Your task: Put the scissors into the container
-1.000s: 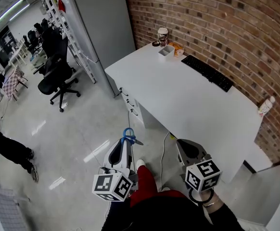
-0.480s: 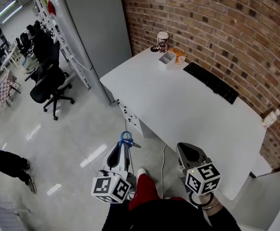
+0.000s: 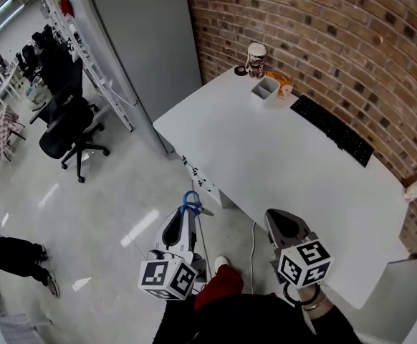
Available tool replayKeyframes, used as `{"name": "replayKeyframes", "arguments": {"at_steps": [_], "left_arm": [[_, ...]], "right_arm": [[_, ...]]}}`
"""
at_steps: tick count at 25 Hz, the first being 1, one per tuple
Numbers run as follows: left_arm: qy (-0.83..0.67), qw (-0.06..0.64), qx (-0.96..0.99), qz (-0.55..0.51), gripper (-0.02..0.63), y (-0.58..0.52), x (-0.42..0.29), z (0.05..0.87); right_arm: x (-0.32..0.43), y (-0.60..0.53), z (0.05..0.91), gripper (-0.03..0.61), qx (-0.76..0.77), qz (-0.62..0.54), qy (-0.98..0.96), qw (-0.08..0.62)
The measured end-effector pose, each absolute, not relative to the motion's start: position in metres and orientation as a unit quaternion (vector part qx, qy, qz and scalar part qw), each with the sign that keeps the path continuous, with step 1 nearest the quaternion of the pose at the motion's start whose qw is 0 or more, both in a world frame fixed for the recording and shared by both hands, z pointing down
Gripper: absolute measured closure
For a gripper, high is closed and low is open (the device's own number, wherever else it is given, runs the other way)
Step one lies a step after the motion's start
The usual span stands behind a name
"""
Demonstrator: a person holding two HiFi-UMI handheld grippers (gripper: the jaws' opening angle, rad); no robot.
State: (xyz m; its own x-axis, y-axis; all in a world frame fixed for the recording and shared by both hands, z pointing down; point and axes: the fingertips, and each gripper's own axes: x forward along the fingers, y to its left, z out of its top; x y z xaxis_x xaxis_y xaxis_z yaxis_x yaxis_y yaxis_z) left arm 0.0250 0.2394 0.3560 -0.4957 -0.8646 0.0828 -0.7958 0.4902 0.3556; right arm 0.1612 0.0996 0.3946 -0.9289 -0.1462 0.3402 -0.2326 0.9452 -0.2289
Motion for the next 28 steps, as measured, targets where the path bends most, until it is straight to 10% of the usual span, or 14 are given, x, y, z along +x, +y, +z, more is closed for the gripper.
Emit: {"name": "replayKeyframes", "arguments": {"at_steps": [28], "left_arm": [[-0.838,0.141,0.505,-0.153,0.581,0.222,-0.100,0.367]], "right_arm": [[0.051,0.082,0.411,0.569,0.137,0.147,-0.961,0.188]]}}
